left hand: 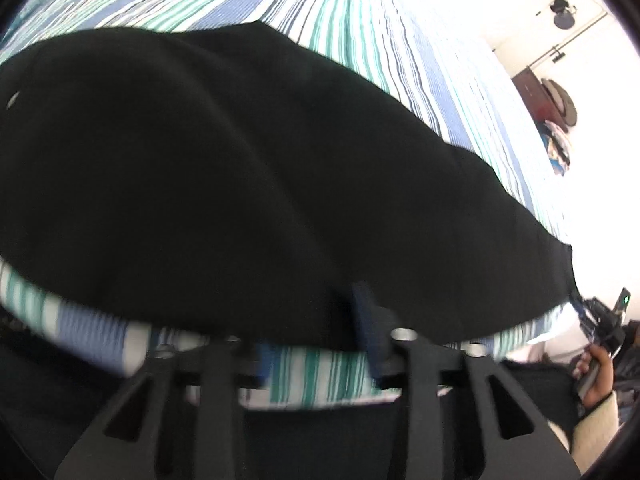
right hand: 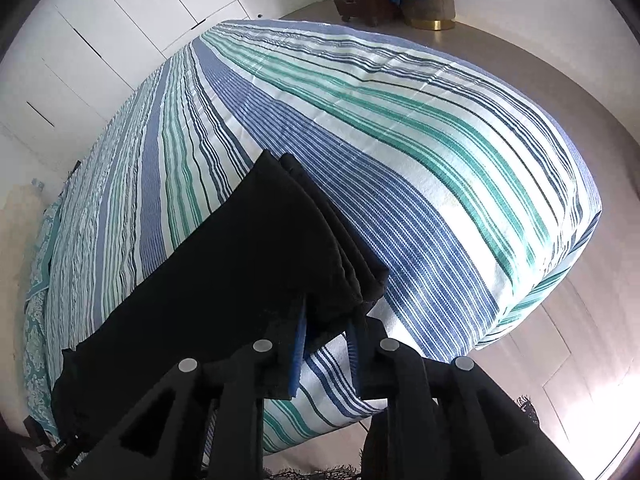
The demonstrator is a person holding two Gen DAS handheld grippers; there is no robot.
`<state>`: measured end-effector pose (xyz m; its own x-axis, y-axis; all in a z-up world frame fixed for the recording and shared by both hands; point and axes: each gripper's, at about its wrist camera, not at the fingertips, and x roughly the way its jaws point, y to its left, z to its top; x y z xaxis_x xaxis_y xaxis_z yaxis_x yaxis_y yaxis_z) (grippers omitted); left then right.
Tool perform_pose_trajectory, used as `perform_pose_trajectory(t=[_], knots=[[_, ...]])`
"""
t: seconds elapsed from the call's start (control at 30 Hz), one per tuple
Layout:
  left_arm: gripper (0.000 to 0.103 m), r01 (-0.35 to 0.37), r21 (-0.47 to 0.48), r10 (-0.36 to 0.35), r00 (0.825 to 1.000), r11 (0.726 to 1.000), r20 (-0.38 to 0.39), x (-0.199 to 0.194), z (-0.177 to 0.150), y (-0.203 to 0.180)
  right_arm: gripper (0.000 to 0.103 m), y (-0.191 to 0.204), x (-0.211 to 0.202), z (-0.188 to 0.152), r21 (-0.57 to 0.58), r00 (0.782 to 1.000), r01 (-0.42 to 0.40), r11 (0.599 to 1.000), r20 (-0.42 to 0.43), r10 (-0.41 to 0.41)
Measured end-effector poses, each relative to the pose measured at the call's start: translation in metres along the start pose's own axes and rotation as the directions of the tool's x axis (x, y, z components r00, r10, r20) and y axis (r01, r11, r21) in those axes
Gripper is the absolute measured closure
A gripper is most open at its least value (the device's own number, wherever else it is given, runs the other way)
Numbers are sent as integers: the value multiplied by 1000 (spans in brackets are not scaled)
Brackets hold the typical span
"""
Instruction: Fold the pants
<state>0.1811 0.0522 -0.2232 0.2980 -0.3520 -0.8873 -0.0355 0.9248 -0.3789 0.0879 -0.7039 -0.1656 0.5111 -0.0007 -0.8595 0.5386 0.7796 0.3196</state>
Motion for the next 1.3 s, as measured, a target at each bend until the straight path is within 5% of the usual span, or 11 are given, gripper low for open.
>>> perform_pose_trajectory(t=[0.03, 0.13, 0.27, 0.4, 0.47, 0.53, 0.7, 0.87, 0.93, 1.17, 1.3], knots=[[43, -2, -8, 2, 1000, 1000, 0, -6, -6, 4, 75, -1, -7, 0, 2, 1000, 1, 1000, 20, -1], [43, 19, -70, -18, 1000, 997, 13, -30, -23, 30, 24, -1, -41, -6, -1, 985, 100, 995, 145, -98], [43, 51, -311, 7, 983, 949, 183, -80, -9, 107, 23, 5, -87, -24, 5, 949, 119, 993, 293, -115], [43, 126, -595, 101, 937, 794, 333, -122, 6, 220, 23, 40, -103, -51, -79, 948, 51, 996, 317, -24], [43, 137, -676, 132, 934, 724, 331, -129, 9, 262, 23, 67, -100, -67, -147, 956, 14, 989, 290, 30], [43, 154, -706, 111, 943, 691, 314, -125, 15, 285, 23, 99, -91, -85, -220, 967, -28, 975, 241, 82], [43, 133, -688, 121, 943, 713, 309, -126, 30, 306, 23, 175, -50, -128, -382, 977, -160, 910, 69, 200], [45, 102, -621, 139, 935, 777, 327, -128, 50, 301, 23, 210, -11, -155, -485, 989, -143, 863, -34, 145], [64, 93, -598, 132, 937, 796, 322, -126, 51, 298, 23, 214, -6, -158, -503, 991, -131, 854, -37, 130], [92, 18, -594, 191, 939, 804, 287, -121, 46, 300, 23, 204, -6, -148, -500, 993, -113, 859, -27, 115], [99, -41, -552, 236, 929, 833, 286, -123, 43, 292, 23, 199, -4, -147, -494, 994, -107, 863, -31, 105]])
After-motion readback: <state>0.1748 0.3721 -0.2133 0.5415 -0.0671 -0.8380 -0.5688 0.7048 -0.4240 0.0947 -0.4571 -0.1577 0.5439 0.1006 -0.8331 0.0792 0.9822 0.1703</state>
